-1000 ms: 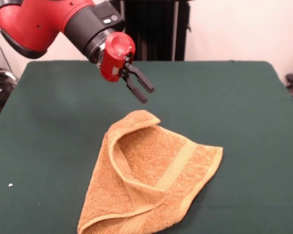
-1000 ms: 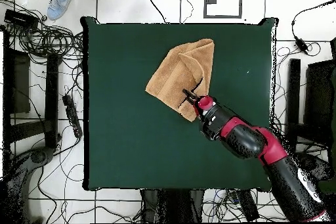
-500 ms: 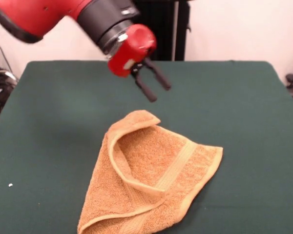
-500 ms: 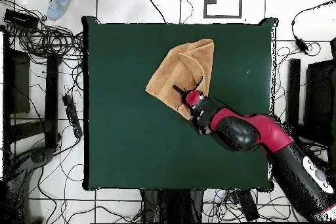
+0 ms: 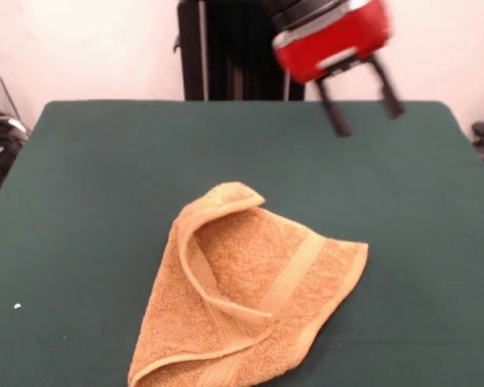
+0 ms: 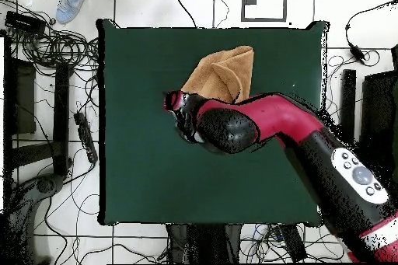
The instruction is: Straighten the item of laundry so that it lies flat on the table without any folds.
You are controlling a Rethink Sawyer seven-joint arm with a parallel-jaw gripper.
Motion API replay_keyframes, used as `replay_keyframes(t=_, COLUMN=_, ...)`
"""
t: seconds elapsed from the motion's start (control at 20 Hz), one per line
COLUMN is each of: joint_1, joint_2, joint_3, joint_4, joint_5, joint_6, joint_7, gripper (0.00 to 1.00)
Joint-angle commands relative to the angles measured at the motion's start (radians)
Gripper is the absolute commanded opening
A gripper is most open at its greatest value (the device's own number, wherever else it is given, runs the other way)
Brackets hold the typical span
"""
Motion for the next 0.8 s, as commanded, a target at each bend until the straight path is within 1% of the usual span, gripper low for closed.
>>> replay_keyframes(t=0.05, joint_1=0.237, joint_2=-0.125, joint_3=-0.262, joint_4=-0.207, joint_5=0.059, joint_6=0.215, joint_7=0.205, gripper=1.00)
replay_keyframes(t=0.2, joint_1=0.312, joint_2=-0.075, joint_3=-0.327, joint_4=-0.294, joint_5=0.046, joint_6=0.219, joint_7=0.214, gripper=1.00)
replay_keyframes(t=0.4, joint_1=0.397, joint_2=-0.040, joint_3=-0.422, joint_4=-0.399, joint_5=0.031, joint_6=0.245, joint_7=0.237, gripper=1.00)
replay_keyframes(t=0.55, joint_1=0.432, joint_2=-0.026, joint_3=-0.480, joint_4=-0.460, joint_5=0.025, joint_6=0.281, joint_7=0.214, gripper=1.00)
replay_keyframes(t=0.75, joint_1=0.464, joint_2=-0.011, joint_3=-0.531, joint_4=-0.523, joint_5=0.044, joint_6=0.302, joint_7=0.168, gripper=1.00)
replay_keyframes(t=0.8, joint_1=0.477, joint_2=-0.010, joint_3=-0.543, joint_4=-0.545, joint_5=0.044, joint_6=0.324, joint_7=0.170, gripper=1.00)
